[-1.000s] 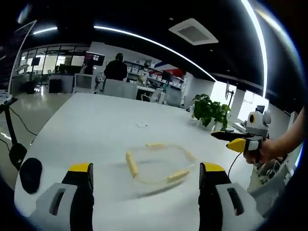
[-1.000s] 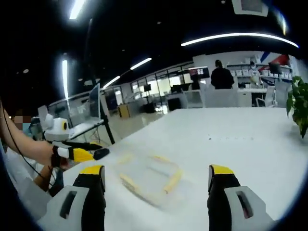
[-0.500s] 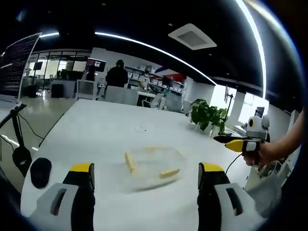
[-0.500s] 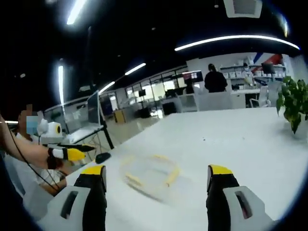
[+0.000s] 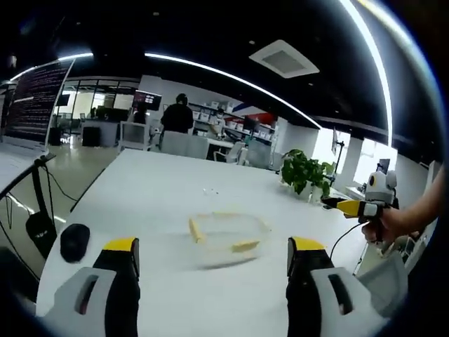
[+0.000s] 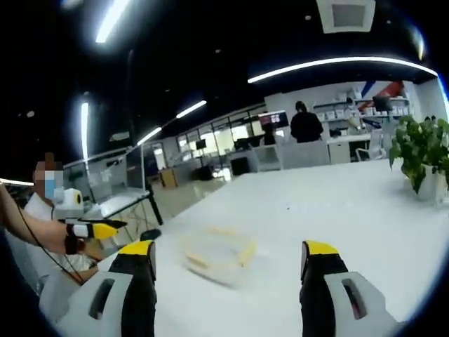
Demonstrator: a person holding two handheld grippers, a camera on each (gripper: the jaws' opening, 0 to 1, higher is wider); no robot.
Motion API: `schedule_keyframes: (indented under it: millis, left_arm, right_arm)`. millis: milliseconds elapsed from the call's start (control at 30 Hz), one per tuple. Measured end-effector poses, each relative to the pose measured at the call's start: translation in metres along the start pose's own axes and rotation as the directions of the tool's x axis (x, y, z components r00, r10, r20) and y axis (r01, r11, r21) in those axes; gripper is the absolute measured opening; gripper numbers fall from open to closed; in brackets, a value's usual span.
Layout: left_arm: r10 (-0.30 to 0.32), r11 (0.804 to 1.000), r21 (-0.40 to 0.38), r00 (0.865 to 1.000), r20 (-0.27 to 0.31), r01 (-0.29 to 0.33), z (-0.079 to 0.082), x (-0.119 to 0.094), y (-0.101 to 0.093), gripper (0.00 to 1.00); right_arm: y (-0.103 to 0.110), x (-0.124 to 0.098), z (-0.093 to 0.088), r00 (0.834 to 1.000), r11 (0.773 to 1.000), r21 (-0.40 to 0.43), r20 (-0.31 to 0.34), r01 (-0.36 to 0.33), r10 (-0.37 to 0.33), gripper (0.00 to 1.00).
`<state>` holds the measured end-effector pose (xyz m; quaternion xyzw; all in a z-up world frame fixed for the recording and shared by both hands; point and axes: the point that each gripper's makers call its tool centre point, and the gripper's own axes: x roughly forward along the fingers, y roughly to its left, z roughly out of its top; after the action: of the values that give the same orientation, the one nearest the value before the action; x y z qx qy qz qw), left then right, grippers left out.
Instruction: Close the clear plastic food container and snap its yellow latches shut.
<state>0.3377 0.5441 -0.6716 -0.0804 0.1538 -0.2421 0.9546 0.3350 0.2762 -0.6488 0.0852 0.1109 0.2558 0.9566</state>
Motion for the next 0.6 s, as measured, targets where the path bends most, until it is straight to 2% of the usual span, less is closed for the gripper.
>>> schedule_keyframes:
  millis: [200,367,500,567,600]
  left_arm:
    - [0.007,1.0,-0.006,1.0,0.003,-0.007,-0.006,-0.007,-0.003,0.87]
    - [0.006,1.0,-0.006,1.0,0.004,-0.006,-0.012,-0.014,-0.003,0.87]
    - [0.006,1.0,-0.021,1.0,-0.006,-0.006,-0.019,-0.019,-0.006,0.87]
    - [0.005,1.0,-0.024,1.0,-0.008,-0.006,-0.023,-0.022,-0.008,0.87]
    - [0.005,1.0,-0.024,1.0,-0.007,-0.005,-0.025,-0.023,-0.009,0.87]
  right_arm:
    - [-0.002,-0.018,-0.003,1.0,1.0,-0.009,-0.003,0.003,-0.003,0.85]
    - [0.004,-0.032,-0.01,1.0,1.0,-0.019,-0.01,-0.008,0.008,0.86]
    - [0.005,-0.045,-0.021,1.0,1.0,0.001,-0.018,-0.01,0.01,0.87]
    - [0.005,-0.05,-0.024,1.0,0.999,0.048,-0.018,0.001,0.0,0.87]
    - [0.004,-0.052,-0.025,1.0,0.999,0.044,-0.015,-0.002,0.002,0.87]
